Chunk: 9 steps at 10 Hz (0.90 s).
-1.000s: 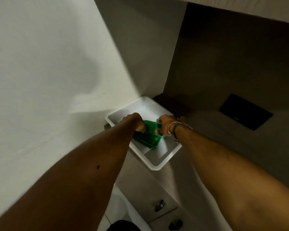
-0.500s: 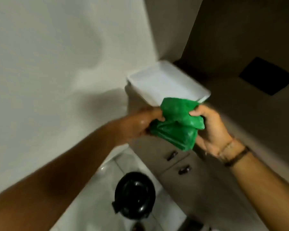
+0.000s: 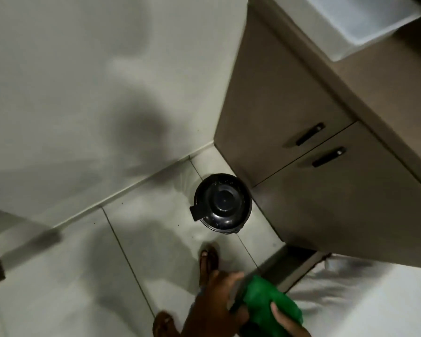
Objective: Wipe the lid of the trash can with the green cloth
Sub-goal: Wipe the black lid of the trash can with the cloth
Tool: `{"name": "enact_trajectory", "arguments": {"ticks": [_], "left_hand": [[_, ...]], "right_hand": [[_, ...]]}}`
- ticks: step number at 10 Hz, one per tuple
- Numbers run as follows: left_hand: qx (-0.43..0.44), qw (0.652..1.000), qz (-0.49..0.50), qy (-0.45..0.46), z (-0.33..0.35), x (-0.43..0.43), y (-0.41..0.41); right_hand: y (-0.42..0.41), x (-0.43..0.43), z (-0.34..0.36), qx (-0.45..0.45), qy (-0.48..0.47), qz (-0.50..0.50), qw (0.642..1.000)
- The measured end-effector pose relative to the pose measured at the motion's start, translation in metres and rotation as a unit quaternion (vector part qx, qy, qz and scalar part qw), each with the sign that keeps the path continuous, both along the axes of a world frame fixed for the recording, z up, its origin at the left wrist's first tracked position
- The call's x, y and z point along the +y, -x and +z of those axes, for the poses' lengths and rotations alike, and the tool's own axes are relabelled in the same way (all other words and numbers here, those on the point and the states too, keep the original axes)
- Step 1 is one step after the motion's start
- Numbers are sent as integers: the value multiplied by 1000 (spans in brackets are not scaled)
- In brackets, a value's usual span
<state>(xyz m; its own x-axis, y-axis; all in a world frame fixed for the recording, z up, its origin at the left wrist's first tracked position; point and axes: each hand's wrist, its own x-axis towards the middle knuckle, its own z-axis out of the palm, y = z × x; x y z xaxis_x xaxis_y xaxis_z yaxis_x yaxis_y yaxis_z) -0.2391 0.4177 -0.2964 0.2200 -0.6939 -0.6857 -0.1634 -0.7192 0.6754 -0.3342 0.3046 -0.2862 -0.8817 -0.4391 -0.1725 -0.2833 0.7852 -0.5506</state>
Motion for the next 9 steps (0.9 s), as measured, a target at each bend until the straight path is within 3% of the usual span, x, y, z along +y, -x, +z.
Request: {"name": "enact_trajectory", "arguments": {"ticks": [1,2,3,4,5,6,7,9], "left_hand": [[11,996,88,0,-76,-11,-36],[-72,997,40,-11,-164,-37,-90],[-167,983,-70,-23,-256,-78,-128],[-235,964,-125,-6,-346,-108,-151],[-294,944,-149,18,-411,-125,-161],[-316,934,-159,52,-441,-124,-165],[-352,918,-162,83,-454,-115,-162],[-316,938,-135,44,-454,-121,-166]], "right_hand": [[17,-15,-59,-492,-154,71,854],[17,-49,-122,-472,-198,248,822],[-39,-91,-194,-482,-131,383,777],[-103,-133,-271,-382,-45,564,731],[-155,-159,-331,-194,43,752,628],[-181,-160,-372,18,60,874,482],[-184,-144,-410,190,35,925,329],[-194,-155,-440,197,98,904,368]]}}
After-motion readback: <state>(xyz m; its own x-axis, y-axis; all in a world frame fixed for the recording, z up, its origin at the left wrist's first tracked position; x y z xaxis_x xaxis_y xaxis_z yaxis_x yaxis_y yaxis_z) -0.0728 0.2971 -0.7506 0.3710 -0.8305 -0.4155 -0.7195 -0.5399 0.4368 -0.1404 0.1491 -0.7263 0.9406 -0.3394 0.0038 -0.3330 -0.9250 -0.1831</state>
